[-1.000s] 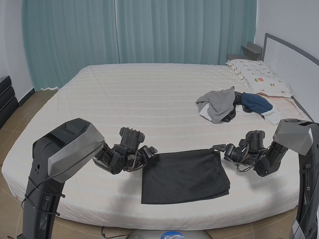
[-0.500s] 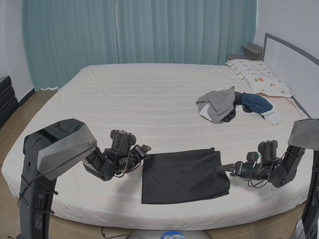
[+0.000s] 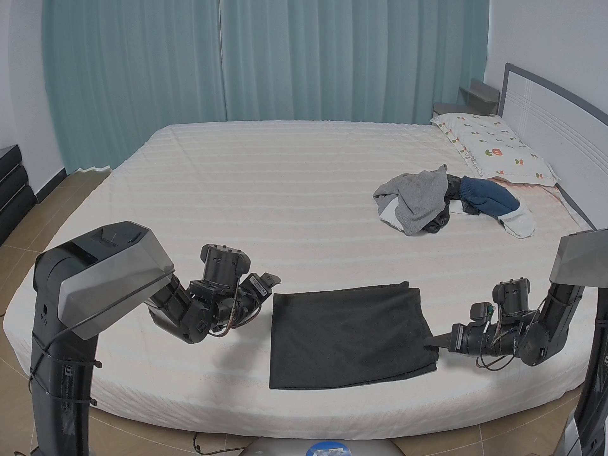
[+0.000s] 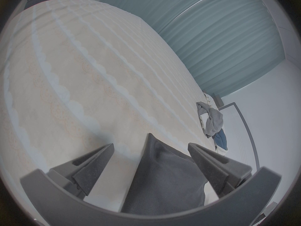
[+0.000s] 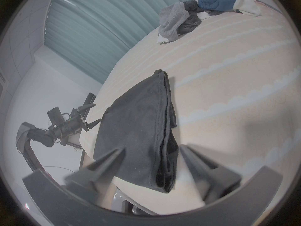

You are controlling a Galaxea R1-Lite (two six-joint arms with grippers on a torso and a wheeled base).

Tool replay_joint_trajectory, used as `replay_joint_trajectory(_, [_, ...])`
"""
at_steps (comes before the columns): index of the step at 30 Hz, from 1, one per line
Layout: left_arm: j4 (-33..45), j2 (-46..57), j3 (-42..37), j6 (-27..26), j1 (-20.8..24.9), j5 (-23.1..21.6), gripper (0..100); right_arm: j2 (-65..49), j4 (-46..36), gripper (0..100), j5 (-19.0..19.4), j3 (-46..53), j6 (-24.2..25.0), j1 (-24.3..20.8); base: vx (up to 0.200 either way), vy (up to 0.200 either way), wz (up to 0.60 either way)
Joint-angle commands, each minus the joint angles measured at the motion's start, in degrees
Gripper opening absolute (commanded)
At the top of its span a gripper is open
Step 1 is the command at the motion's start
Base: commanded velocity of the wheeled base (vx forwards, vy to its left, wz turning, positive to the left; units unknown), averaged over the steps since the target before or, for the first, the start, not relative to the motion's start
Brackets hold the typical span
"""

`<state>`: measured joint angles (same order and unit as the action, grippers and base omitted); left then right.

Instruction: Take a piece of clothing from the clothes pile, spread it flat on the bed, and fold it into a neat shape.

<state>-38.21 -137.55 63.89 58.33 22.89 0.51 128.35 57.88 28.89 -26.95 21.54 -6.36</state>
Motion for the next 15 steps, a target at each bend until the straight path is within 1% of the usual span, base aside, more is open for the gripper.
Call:
replay_joint_trajectory(1, [0.06, 0.09, 0.01, 0.03, 0.05, 0.02, 100, -0.39, -1.37, 0, -0.06, 0.85, -1.33, 0.83, 0.000, 0.000, 0.00])
replay_joint_trajectory(6, [0.24, 0.09, 0.09, 0.03, -0.13, 0.02, 100, -0.39, -2.16, 0, 0.02, 1.47, -4.93, 2.06, 0.000, 0.000, 0.00])
replay_joint_trajectory(15, [0.32, 0.00, 0.18, 0.03, -0.13, 0.02, 100, -0.39, -1.72, 0, 0.02, 1.90, -5.11, 2.14, 0.000, 0.000, 0.00])
